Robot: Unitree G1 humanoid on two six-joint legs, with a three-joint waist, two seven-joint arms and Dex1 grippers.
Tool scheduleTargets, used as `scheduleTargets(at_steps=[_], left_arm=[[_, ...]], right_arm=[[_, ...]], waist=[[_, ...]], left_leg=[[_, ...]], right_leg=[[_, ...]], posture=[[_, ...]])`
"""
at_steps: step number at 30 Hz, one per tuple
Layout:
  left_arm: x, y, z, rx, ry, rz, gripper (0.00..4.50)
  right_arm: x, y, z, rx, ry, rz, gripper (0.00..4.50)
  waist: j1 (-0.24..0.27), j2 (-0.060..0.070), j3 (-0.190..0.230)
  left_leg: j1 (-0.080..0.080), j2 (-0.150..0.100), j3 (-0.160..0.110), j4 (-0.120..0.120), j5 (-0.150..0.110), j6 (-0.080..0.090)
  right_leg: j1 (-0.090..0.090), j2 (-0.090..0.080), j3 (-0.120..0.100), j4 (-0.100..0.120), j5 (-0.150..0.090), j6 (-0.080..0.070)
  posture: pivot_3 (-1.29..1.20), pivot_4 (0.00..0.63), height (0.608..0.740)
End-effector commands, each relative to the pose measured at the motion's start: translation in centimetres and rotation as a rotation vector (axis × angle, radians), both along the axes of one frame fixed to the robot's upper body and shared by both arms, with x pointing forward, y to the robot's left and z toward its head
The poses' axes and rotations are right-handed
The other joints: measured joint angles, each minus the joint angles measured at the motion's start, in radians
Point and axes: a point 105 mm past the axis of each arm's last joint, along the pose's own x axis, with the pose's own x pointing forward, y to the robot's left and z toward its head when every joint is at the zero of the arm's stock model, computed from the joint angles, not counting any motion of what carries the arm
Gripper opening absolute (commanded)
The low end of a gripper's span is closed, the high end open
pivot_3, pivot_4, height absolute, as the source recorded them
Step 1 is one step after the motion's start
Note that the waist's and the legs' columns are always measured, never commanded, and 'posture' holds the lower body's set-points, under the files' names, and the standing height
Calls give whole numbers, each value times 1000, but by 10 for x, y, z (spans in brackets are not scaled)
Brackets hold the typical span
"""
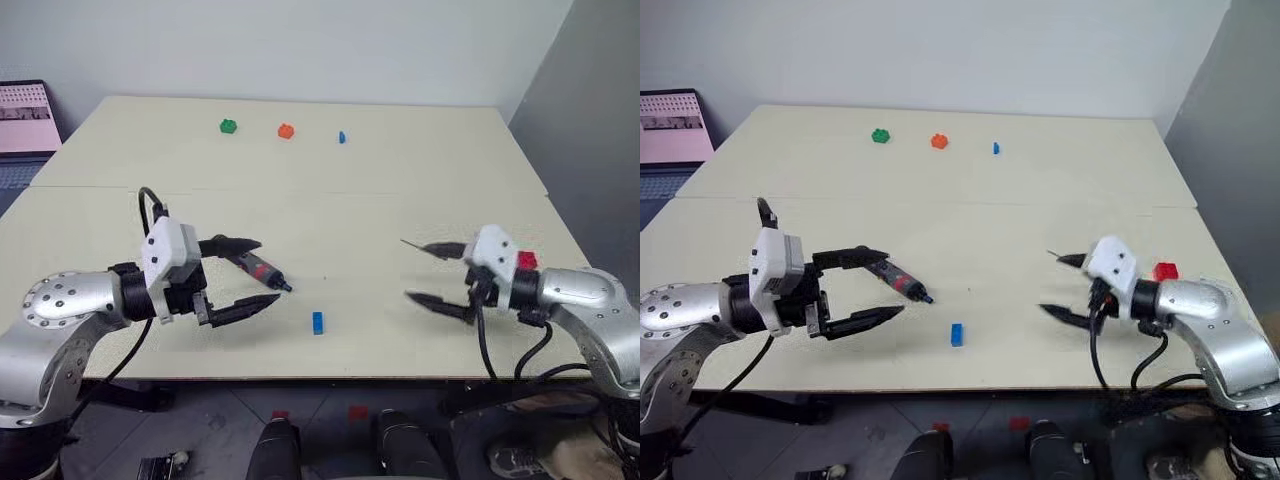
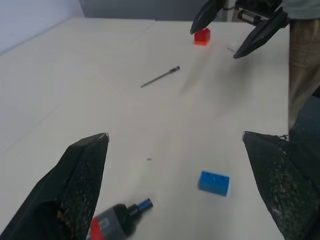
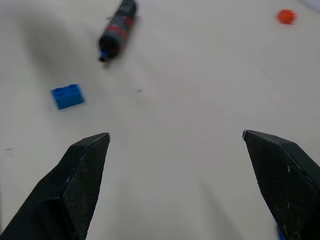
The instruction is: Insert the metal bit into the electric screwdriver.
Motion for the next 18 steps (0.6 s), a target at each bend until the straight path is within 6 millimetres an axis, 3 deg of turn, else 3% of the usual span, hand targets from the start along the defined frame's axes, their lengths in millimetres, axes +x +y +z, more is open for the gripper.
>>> scheduleTargets(at_steps=[1,9,18], left_arm=[[-6,11,-4,115,-22,-30,4500],[-13,11,-11,165,1,-64,4500],[-20,11,-18,199,40,-94,4500]], right_arm=[[-12,27,-6,-60,37,163,4480],[-9,78,-35,-100,99,298,4480],[6,117,-58,-105,146,337,4480]], waist=[[-1,0,0],[2,-1,0],[2,-1,0]], left_leg=[[0,0,0,0,0,0],[-2,0,0,-1,0,0],[-1,1,0,-1,0,0]], right_leg=[[0,0,0,0,0,0],[-2,0,0,-1,0,0],[-2,0,-1,1,0,0]], posture=[[0,150,740],[0,150,740],[0,150,740]])
